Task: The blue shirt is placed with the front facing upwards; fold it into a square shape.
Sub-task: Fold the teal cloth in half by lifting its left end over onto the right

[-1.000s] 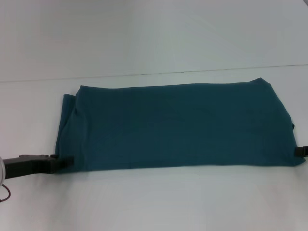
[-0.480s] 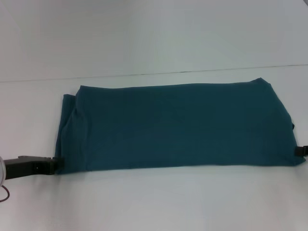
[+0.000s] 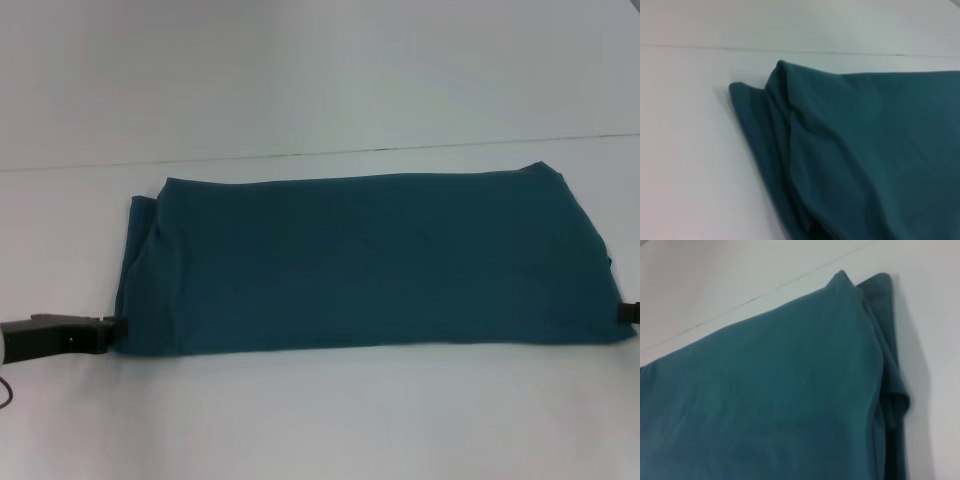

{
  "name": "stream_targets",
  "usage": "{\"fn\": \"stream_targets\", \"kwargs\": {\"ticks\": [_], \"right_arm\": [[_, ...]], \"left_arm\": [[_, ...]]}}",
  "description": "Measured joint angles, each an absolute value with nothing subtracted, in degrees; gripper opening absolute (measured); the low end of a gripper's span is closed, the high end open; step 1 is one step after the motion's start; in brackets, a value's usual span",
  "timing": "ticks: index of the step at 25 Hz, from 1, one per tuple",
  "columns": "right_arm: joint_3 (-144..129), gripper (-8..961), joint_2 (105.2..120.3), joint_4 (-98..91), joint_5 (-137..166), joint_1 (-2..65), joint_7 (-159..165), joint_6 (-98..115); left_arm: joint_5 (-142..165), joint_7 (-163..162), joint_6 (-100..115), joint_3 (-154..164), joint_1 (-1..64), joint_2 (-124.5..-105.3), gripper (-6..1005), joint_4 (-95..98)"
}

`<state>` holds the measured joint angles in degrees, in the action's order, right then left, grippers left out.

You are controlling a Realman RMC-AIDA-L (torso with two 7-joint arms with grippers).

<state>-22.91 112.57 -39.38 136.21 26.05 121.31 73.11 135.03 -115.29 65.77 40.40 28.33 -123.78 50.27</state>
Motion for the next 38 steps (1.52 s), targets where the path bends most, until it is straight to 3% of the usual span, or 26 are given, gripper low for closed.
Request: {"fn": "stream_targets", "kwargs": {"ticks": [26,38], "right_arm": [[-21.7,41,111.84,-40.1,134.7,23.0,121.2,73.1],[-22.0,50,112.1,-40.1,134.8,23.6,120.6,73.1]], "left_arm": [[135.1,-117.5,71.1,39.8,26.7,-123.31,-2,56.9],[135.0,-117.5,71.9,40.4,27.0,-123.46,54,56.5]]}}
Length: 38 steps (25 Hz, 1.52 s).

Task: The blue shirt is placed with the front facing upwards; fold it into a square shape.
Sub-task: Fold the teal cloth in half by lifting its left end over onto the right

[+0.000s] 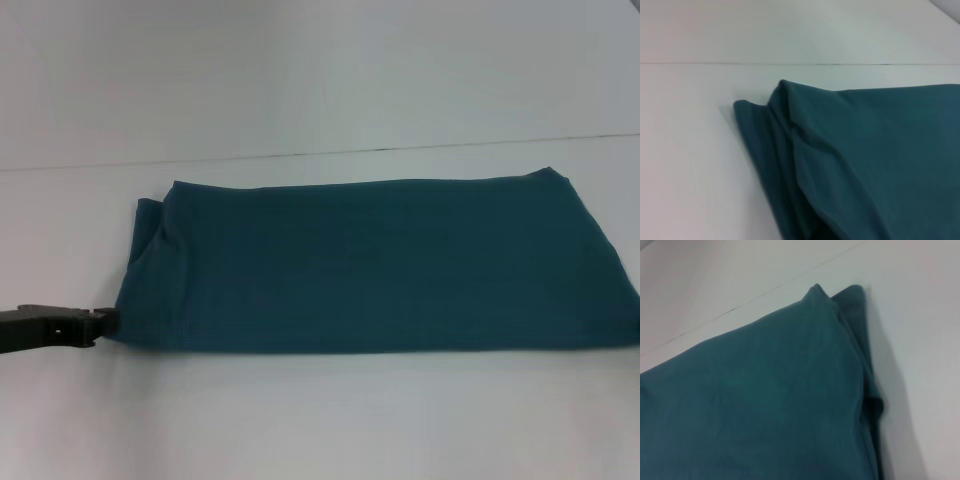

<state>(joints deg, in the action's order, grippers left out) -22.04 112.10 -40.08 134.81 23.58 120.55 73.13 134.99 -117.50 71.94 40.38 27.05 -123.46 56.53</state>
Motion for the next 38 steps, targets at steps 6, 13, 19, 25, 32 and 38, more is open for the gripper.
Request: {"fn": "stream_targets", "kwargs": {"ticks": [6,13,19,25,32,38], "right_arm": [[-21.7,55,111.64,-40.1,134.5,24.0,120.1,75.7],[-21.6,144,110.13,-41.2,131.3,23.8,119.2,80.0],[-20.8,274,110.12,-42.4,131.1,23.6,119.3,79.8],[-20.7,476,110.31,-42.5,129.0,23.5,117.7,79.7],[-20.8,801,110.82,-41.8,128.1,23.7,115.4,79.9],[-20.5,935,110.83,-42.2,127.9,23.8,115.4,80.9]], "left_arm": [[134.7,-117.5,73.4,40.5,27.3,-123.54,82,56.4],[134.2,-117.6,73.6,40.1,27.6,-123.66,114,56.7],[133.0,-118.4,74.2,40.0,27.6,-123.57,342,56.9],[133.0,-119.9,74.3,40.2,27.8,-123.51,476,57.5],[133.4,-121.4,77.1,40.0,27.4,-123.36,645,58.5],[133.4,-124.9,81.7,39.9,25.9,-123.28,637,61.5]]}}
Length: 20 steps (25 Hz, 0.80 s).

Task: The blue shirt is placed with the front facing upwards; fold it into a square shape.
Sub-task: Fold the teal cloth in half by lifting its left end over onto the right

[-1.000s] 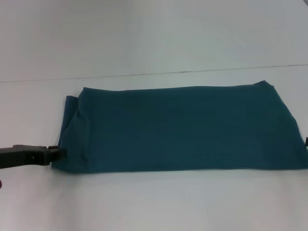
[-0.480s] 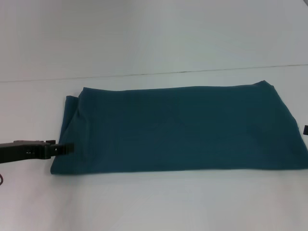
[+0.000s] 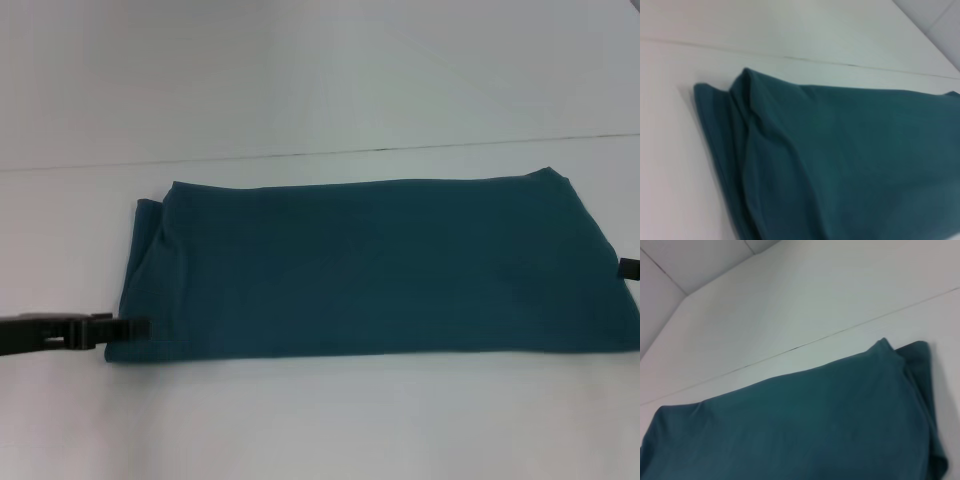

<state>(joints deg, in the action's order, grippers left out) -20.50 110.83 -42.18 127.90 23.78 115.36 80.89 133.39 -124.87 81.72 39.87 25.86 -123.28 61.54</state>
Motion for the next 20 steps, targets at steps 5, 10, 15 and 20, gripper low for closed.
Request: {"fn": "stream_targets", "kwargs": {"ticks": [5,10,15,20], "right_arm": [[-20.7,931,111.09,-42.3,127.7,24.3,115.1,81.9],[-20.7,927,111.1,-42.4,127.2,24.9,114.1,82.5],[-20.6,924,111.17,-42.4,123.3,25.0,111.6,85.2],[-20.4,924,111.15,-42.4,119.2,24.3,110.4,86.1]], "left_arm": [[134.0,-127.4,86.6,39.2,25.2,-122.98,635,62.7],[137.5,-129.4,88.0,39.3,25.6,-122.57,633,62.0],[139.3,-129.6,87.1,39.2,26.8,-122.16,633,58.2],[139.6,-130.3,85.1,39.2,28.1,-121.58,632,54.8]]}}
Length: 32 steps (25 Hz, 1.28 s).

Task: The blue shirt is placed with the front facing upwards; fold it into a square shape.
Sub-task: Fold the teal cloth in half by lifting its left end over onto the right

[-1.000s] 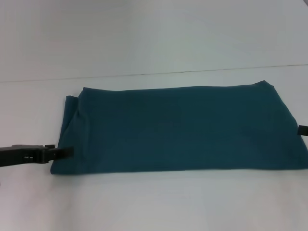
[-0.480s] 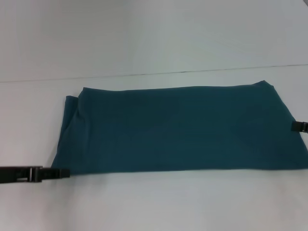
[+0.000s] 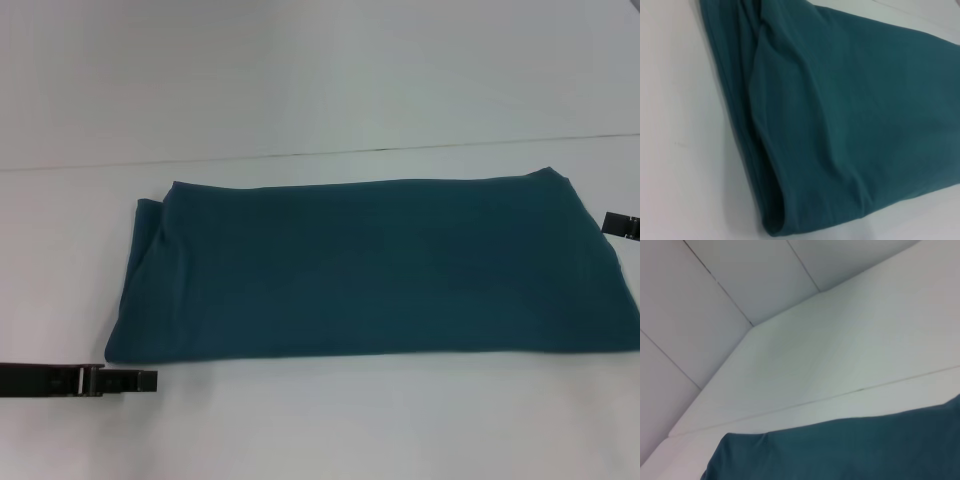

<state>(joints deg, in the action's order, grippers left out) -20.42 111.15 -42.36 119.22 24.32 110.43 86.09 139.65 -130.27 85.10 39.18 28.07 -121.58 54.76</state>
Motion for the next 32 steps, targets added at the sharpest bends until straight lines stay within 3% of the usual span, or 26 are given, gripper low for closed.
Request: {"fn": "stream_targets", "kwargs": {"ticks": [11,32], "right_arm": [[-20.4,925,109.88,-42.4,119.3,24.2,111.7,87.5],[-20.1,925,109.51,-42.4,119.1,24.2,111.7,86.1]], "left_arm": [[139.7,-134.6,82.1,39.8,30.2,-121.04,633,51.8],[145.6,-141.5,80.5,40.6,34.8,-120.31,632,47.8]]}}
